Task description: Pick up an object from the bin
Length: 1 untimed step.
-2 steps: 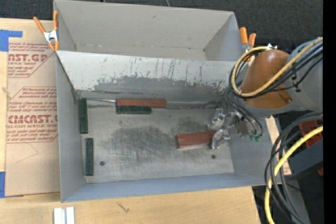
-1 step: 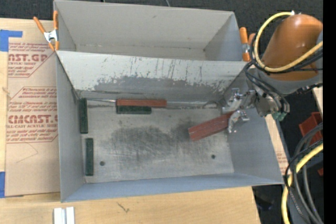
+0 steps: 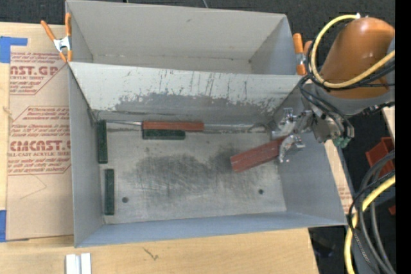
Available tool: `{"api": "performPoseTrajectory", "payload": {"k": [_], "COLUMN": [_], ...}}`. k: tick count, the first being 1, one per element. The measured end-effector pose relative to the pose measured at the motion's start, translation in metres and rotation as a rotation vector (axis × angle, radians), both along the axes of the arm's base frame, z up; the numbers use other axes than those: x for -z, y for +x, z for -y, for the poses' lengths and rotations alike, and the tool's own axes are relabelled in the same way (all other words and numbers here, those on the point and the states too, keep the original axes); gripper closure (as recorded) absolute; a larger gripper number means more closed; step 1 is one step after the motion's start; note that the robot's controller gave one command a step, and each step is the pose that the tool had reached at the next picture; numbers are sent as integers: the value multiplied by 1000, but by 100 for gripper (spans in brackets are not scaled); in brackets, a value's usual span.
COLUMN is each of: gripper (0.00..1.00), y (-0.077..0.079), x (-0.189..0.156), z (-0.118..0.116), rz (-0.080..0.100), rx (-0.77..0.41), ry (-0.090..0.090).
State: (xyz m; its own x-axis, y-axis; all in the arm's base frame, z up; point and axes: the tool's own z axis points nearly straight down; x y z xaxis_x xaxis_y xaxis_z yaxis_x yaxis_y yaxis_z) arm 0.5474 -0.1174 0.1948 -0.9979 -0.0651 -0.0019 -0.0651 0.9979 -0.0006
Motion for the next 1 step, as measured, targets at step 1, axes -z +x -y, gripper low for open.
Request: {"api": "performPoseTrajectory", "payload": {"k": [1], "gripper": [100], "y": [10], "x": [-8], "z": [6], "rz": [-4], "rx": [157], "ry": [3]}}
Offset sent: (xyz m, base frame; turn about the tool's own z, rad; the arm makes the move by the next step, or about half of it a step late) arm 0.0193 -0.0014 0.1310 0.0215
